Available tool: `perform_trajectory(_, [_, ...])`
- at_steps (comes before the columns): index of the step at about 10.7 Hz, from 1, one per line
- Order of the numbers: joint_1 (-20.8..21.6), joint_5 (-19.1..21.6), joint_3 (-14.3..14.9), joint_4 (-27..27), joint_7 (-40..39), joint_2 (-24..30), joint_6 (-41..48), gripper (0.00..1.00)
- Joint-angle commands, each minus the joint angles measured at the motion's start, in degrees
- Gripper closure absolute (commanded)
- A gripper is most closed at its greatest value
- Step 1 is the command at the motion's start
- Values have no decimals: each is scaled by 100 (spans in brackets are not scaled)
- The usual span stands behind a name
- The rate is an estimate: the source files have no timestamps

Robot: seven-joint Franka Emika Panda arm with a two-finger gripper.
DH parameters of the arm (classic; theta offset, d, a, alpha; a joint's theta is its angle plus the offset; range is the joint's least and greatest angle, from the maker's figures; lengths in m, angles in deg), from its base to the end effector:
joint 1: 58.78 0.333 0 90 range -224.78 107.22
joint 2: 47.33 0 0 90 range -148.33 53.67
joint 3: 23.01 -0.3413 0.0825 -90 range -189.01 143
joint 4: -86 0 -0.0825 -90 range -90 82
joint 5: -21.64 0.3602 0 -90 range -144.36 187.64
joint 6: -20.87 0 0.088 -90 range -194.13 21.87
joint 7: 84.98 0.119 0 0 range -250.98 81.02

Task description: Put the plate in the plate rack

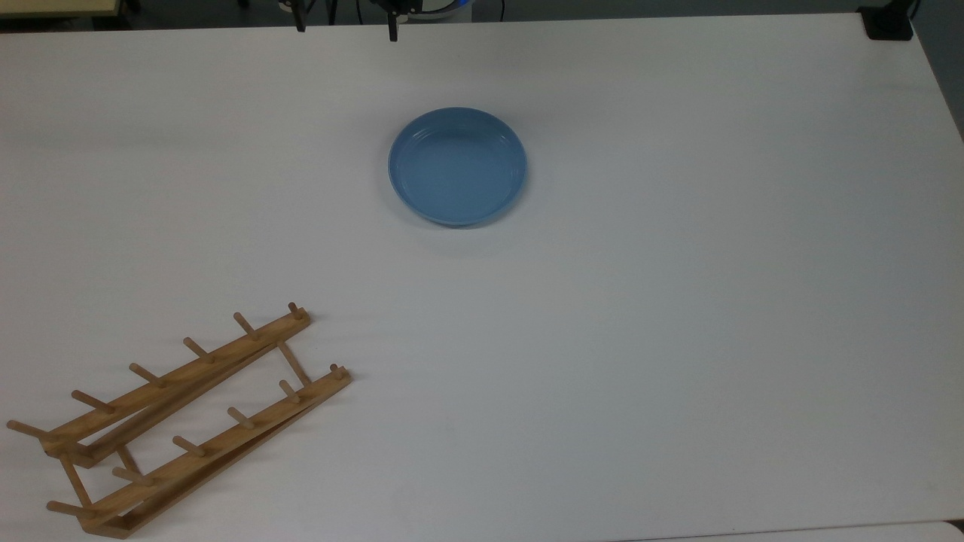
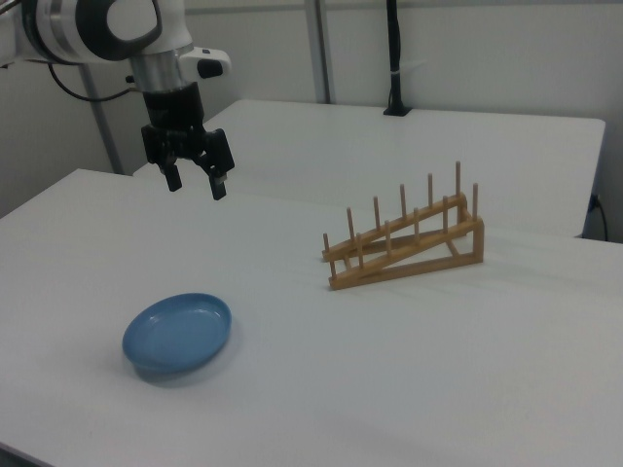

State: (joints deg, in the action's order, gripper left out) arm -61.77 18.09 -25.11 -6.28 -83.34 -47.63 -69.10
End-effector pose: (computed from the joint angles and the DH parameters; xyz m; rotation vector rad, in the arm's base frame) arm 0.5302 -0.0157 0.6174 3.0781 -0.0658 -0.0695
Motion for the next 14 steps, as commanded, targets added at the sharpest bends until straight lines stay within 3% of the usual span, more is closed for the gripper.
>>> perform_trajectory(1, [-9, 126, 43, -150, -156, 179, -30, 0])
perform_trajectory(8, [0, 126, 26, -159, -173, 100, -144, 0])
perform_trajectory(14, [0, 126, 17, -589, -1885, -22, -249, 0])
